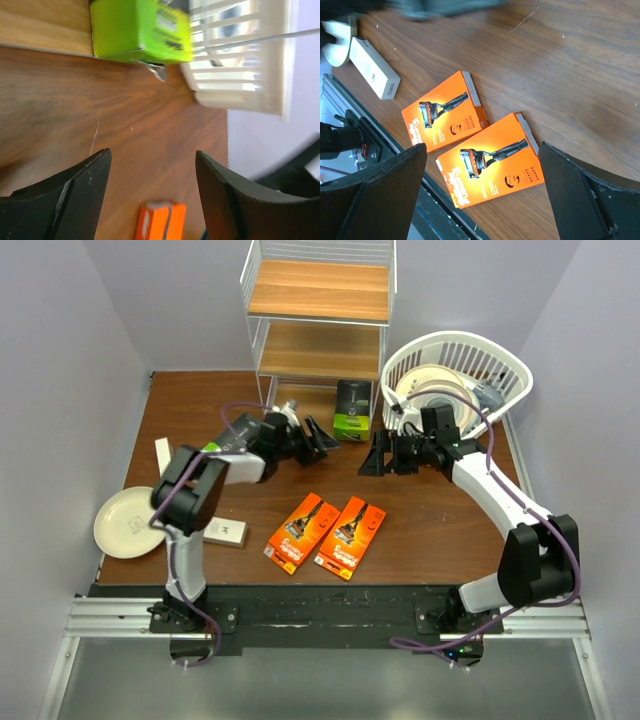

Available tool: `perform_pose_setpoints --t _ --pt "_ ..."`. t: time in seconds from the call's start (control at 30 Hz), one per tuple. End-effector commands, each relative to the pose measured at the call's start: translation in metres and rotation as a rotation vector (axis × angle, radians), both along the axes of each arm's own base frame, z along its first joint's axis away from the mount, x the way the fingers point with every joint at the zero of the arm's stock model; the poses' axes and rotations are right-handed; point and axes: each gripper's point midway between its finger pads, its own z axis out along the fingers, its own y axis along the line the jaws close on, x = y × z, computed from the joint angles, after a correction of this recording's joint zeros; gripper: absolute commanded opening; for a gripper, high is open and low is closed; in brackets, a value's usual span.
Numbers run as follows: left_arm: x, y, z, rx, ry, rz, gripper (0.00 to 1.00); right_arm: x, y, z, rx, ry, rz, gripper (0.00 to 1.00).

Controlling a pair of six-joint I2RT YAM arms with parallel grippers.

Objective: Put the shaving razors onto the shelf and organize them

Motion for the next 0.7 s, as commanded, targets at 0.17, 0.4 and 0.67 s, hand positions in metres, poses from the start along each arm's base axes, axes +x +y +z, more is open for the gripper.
perform_pose_setpoints --t 0.17,0.4,0.67 --pt "-0.012 0.162 0.079 0.322 -0.202 0.024 0.77 0.018 0.047 0.034 0.045 -0.194 0.104 0.97" --pt "0.025 0.290 0.070 0.588 -0.184 0.261 0.77 0.017 0.117 0.030 0.094 -0.216 0.177 0.97" --pt "0.062 0.316 0.036 0.647 -0.192 0.291 0.76 0.047 0.174 0.014 0.182 -0.119 0.096 0.96"
